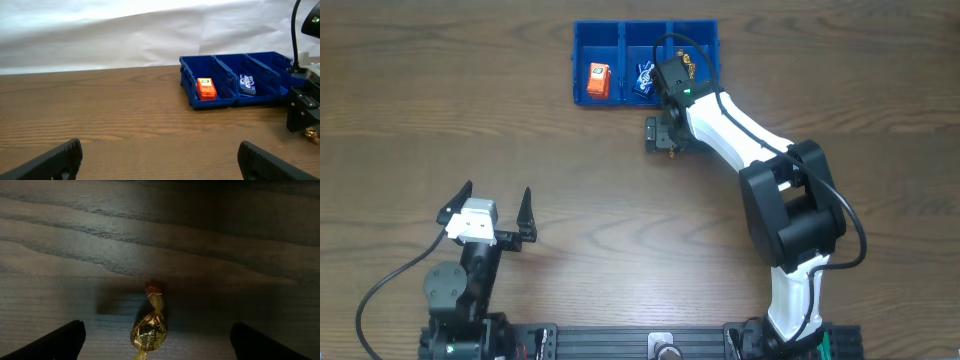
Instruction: Sort Candies Into Trays
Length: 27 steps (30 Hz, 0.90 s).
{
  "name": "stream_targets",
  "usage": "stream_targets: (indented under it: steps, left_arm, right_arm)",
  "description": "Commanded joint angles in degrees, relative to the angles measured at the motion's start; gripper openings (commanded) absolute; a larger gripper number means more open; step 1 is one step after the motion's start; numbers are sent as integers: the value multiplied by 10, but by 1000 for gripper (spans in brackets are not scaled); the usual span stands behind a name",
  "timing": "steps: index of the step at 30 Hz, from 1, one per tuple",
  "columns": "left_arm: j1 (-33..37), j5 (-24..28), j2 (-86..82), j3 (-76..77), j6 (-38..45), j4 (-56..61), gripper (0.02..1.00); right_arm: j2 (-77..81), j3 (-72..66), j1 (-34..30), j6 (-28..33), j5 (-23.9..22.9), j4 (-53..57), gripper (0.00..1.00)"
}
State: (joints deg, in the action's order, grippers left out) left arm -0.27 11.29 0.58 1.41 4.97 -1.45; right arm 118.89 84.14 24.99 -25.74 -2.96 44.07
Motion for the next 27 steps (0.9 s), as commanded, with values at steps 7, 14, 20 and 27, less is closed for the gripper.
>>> stream_targets:
  steps: [7,14,20,27]
  left_arm:
    - [2,8,-3,-11,8,-19,996]
    - [2,8,-3,-11,8,-19,998]
    - [2,8,-3,-11,8,-19,996]
    - [2,8,-3,-11,8,-19,998]
  right_arm:
    - [8,-6,15,-11,-14,-5,866]
    - [10,-6,15,-11,-14,-5,774]
    - [21,-6,15,-11,-14,-16,763]
    - [29,-6,15,-11,-14,-23,643]
